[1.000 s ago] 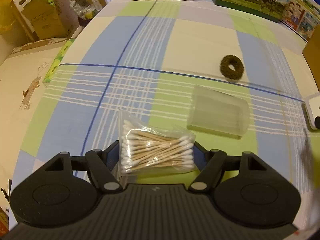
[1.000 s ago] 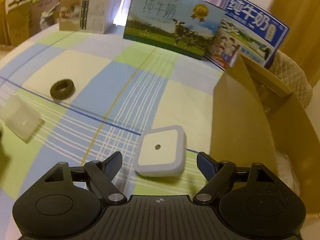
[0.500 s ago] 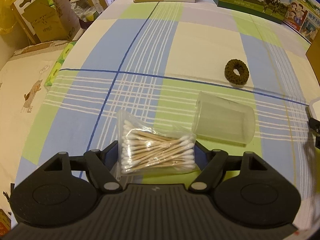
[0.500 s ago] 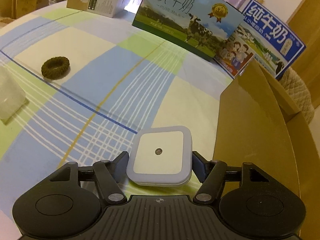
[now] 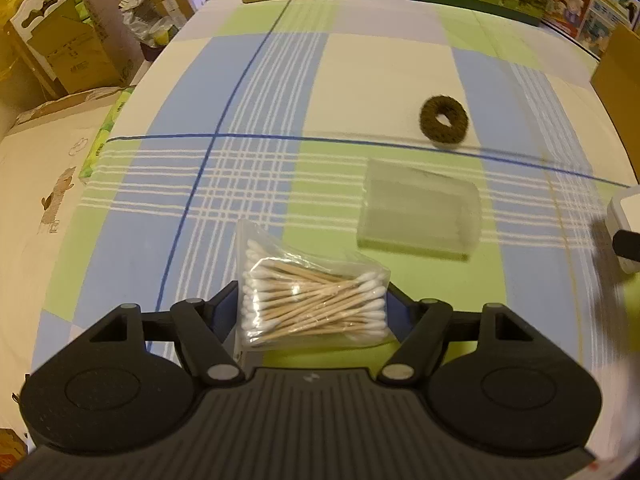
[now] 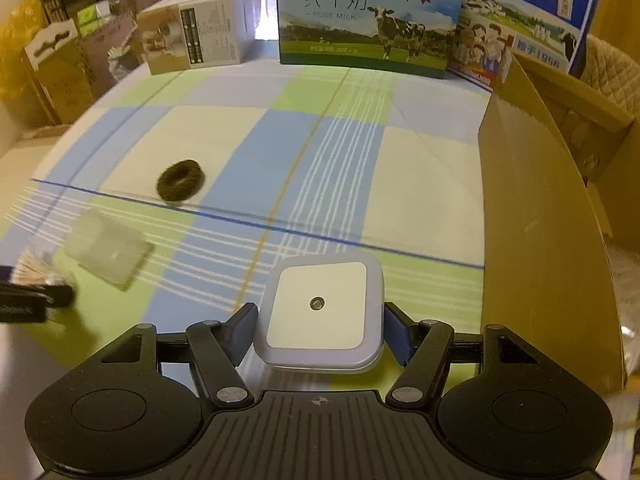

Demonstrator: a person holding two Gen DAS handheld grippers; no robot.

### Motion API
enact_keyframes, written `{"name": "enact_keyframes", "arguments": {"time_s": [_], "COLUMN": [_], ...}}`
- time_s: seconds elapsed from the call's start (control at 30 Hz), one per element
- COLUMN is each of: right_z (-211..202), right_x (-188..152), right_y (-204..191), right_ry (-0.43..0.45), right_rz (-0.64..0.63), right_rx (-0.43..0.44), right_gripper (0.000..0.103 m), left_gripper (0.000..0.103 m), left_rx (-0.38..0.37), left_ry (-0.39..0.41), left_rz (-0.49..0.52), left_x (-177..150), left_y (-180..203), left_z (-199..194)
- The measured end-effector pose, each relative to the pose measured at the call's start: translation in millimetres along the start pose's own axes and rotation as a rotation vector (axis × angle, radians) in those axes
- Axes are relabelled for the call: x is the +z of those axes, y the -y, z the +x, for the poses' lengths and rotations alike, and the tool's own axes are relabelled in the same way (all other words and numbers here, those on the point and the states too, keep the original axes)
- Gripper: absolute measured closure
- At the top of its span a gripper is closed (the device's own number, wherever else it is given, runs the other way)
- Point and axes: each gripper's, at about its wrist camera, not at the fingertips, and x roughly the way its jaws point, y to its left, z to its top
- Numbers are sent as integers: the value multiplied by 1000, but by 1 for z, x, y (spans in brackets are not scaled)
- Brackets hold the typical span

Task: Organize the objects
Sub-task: 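Grasp the cotton swab bag with the left tool while the right tool grasps the white night light, then carry the cotton swab bag and white night light with both tools over the cardboard box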

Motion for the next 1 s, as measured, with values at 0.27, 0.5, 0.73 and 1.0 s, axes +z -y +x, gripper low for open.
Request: {"name": "enact_keyframes", "arguments": {"time_s": [0.27,0.5,0.73,1.0], "right_z": [-33,-62,-95,-134], "right_x": [-6,-5,-5,-9], "right_y": [-2,-3,5,40], "right_ry": [39,101,163,242], "right_rz": [33,52,76,165], "right_rx": [66,104,139,111], "right_gripper": [40,40,40,40], "left_gripper": [33,33,33,33], "left_rx": [-24,-63,-156,-271], "left_ry": [26,88,149,219], "left_rz": [23,40,66,131], "left_x": [-11,-7,0,14], "left_y": [7,15,34,74], "left_z": [-22,-53,-89,-123]}}
